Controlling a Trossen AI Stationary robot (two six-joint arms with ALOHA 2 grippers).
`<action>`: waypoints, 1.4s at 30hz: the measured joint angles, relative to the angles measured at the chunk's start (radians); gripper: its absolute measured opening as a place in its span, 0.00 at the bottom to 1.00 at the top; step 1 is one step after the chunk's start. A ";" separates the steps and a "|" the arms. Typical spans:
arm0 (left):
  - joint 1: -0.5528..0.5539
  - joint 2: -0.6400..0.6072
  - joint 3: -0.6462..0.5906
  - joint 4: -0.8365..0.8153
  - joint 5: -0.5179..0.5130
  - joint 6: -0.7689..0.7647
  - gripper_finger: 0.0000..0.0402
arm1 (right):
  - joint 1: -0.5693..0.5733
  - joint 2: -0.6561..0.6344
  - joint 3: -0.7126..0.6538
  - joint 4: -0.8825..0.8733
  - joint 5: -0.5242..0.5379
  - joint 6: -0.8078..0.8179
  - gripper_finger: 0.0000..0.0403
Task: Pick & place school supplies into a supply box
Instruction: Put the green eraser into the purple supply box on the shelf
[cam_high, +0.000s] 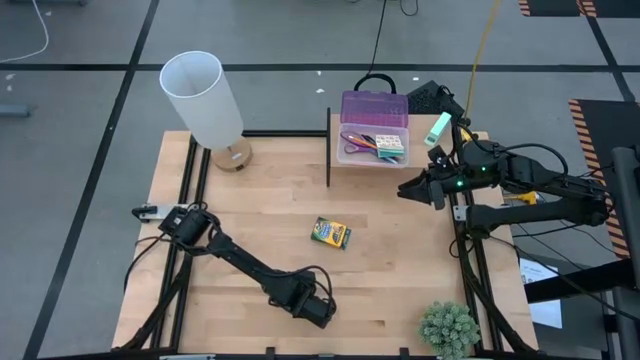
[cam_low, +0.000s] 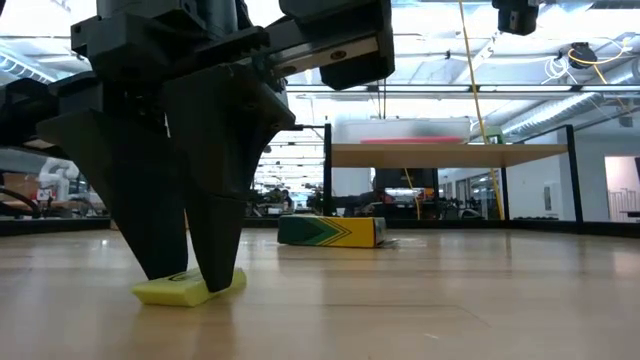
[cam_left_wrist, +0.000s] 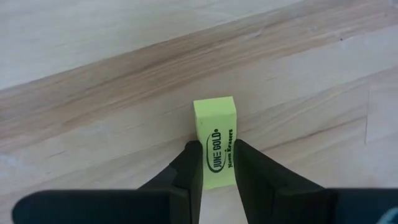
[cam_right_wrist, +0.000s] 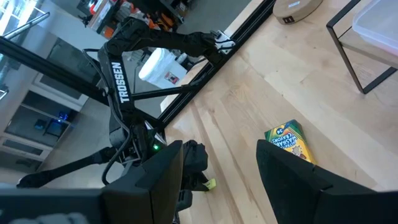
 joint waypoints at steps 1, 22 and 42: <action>0.000 0.000 0.002 -0.002 0.000 0.000 0.21 | 0.000 0.000 0.000 0.000 0.000 0.000 0.49; 0.040 -0.070 0.023 0.055 -0.145 0.048 0.21 | 0.000 0.000 0.000 -0.009 0.000 -0.026 0.49; 0.230 -0.299 0.024 0.097 -0.270 0.382 0.21 | 0.000 0.005 0.000 -0.003 0.002 -0.112 0.49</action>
